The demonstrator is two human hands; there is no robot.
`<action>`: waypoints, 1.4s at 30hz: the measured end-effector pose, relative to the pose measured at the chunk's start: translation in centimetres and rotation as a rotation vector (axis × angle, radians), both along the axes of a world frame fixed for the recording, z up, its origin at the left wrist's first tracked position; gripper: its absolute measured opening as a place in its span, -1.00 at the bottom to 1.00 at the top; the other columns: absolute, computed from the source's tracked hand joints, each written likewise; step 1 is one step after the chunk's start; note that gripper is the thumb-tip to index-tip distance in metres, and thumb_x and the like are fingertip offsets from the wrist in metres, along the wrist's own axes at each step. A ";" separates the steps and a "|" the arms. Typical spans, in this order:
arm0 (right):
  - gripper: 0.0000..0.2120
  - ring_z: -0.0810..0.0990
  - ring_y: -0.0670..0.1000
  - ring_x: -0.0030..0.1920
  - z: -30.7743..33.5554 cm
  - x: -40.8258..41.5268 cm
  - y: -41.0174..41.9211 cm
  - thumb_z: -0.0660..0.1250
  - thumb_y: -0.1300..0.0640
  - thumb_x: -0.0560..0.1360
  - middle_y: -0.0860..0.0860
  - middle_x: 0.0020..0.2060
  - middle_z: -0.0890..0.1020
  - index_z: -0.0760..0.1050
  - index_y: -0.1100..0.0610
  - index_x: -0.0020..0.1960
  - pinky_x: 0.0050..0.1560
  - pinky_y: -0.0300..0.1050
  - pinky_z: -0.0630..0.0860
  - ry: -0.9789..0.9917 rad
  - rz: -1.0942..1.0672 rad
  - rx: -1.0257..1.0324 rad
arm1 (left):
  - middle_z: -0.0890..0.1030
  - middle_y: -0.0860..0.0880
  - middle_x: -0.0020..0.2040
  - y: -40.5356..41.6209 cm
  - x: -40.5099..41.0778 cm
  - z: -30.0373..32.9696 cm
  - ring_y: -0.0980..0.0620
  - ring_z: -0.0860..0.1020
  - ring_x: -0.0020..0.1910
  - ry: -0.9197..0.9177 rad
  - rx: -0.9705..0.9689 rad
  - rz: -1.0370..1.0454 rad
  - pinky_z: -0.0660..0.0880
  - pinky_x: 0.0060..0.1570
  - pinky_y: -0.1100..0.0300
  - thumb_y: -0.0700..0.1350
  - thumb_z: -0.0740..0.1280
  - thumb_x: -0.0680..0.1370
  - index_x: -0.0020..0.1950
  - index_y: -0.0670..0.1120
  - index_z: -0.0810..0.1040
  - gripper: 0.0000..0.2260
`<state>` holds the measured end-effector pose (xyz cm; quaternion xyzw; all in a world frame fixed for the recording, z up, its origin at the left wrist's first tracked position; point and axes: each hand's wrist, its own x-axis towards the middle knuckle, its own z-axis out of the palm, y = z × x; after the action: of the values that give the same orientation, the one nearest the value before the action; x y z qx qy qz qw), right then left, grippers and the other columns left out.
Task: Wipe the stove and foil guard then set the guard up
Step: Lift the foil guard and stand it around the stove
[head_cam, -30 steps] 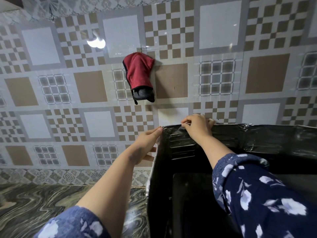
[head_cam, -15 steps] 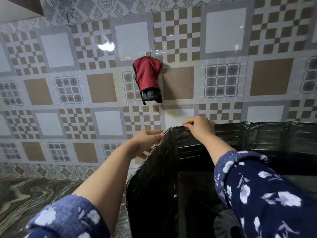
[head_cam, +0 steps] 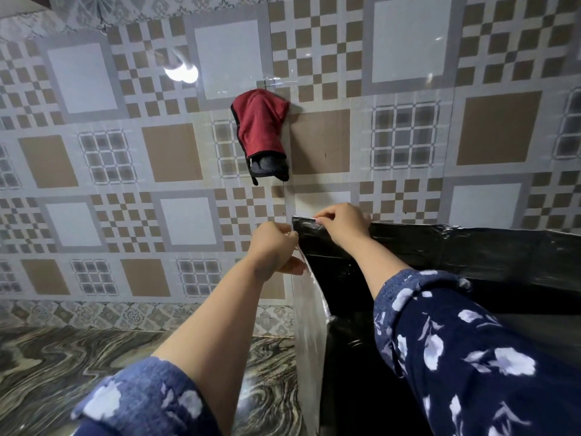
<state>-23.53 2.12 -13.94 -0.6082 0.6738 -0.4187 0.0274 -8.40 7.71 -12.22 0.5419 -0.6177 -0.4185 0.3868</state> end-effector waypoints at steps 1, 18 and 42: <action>-0.85 0.52 0.09 0.13 -0.1 0.1 -0.1 0.31 0.03 0.55 -0.04 0.06 0.67 0.65 -0.04 0.01 0.18 -0.01 0.23 0.011 -0.005 0.010 | 0.66 -0.21 -0.02 -0.1 -0.1 -0.5 -0.11 0.70 -0.30 0.028 0.009 0.008 0.66 -0.27 0.03 -0.15 0.20 0.61 0.35 -0.17 0.43 -0.69; -0.68 0.36 0.05 0.23 -1.0 -1.1 0.1 0.28 0.10 0.56 -0.03 0.15 0.45 0.51 -0.12 0.29 0.26 0.04 0.20 0.337 0.035 0.029 | 0.64 -0.02 -0.15 0.6 2.1 0.7 0.06 0.62 -0.28 -0.207 -0.010 -0.084 0.52 -0.55 0.24 -0.02 0.20 0.61 0.45 0.11 0.32 -0.61; -0.55 0.47 0.17 0.20 0.5 -1.7 2.9 0.14 0.36 0.56 0.09 0.21 0.54 0.59 -0.08 0.21 0.29 0.04 0.41 0.257 -0.055 0.034 | 0.61 -0.03 -0.17 2.5 0.5 0.1 0.10 0.58 -0.34 -0.115 -0.026 -0.083 0.45 -0.59 0.34 -0.03 0.18 0.62 0.45 0.06 0.33 -0.62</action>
<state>-25.27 4.98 -13.41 -0.6377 0.6951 -0.3263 -0.0604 -7.85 10.18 -12.09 0.5339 -0.6662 -0.3944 0.3399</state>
